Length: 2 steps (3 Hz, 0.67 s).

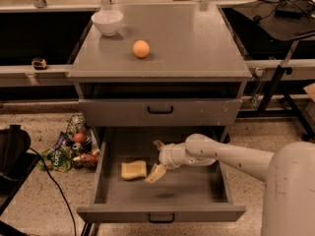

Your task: Pick sponge from middle drawer and place on counter

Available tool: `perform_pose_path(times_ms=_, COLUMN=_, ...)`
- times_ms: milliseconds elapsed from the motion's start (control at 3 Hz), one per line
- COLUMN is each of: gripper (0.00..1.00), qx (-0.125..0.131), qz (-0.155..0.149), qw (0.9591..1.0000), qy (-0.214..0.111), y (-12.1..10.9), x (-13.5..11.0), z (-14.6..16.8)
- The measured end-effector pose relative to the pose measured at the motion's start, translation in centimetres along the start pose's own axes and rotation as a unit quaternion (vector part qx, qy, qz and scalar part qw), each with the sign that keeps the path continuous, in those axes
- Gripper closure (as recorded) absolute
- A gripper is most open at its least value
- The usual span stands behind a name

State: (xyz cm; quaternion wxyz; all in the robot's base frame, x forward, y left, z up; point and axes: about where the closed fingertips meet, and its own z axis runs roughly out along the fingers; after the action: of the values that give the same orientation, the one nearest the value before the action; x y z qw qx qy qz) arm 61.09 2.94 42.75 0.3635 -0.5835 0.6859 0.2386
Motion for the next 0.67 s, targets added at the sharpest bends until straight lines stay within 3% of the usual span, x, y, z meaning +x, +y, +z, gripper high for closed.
perform_pose_path(times_ms=667, gripper=0.00, qx=-0.028, qz=0.003, qw=0.9994, qy=-0.021, y=-0.4, x=1.0, z=7.1)
